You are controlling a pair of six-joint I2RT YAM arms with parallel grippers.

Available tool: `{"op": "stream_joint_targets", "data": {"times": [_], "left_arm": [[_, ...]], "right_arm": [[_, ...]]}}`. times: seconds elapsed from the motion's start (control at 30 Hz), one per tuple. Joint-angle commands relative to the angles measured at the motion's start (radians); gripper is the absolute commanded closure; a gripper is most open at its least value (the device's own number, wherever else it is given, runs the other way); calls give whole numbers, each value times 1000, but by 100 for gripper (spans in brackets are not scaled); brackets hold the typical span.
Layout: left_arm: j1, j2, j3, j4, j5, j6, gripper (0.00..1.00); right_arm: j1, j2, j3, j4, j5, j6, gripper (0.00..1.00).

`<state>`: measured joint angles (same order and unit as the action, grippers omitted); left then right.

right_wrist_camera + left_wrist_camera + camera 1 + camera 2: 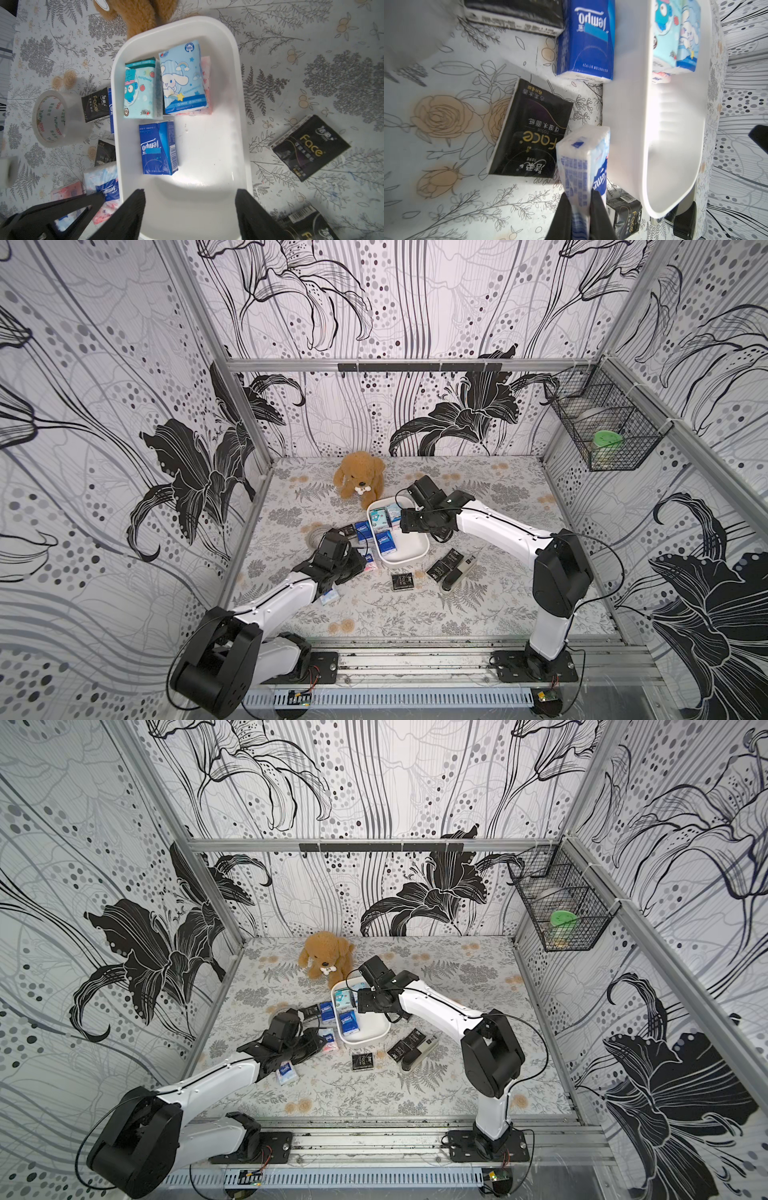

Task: Put the pocket tissues into the storage box
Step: Pick up the pocket tissues from the center of the board, then place the pocket tissues in the storage box.

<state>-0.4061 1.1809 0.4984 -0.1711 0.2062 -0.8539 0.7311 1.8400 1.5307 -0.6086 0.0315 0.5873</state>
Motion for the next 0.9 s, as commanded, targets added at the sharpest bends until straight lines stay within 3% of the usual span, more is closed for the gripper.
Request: {"op": "stream_joint_targets", "data": {"times": [0.0,0.2,0.4,0.87], "left_arm": [[-5,-62,48,-84,-48,42,92],[-6,-111,139,-163,-44,64,93],[-21,-99,184,-83,20,-3,93],[-118,101,249,63,-12,-62,93]], "right_arm": [[-6,-35,-22,-16,22,10,26],[-10,-37,-27,-11,25,12,26],[-15,-40,-32,-8,26,16,25],[-21,-63,-71,8,19,22,26]]}}
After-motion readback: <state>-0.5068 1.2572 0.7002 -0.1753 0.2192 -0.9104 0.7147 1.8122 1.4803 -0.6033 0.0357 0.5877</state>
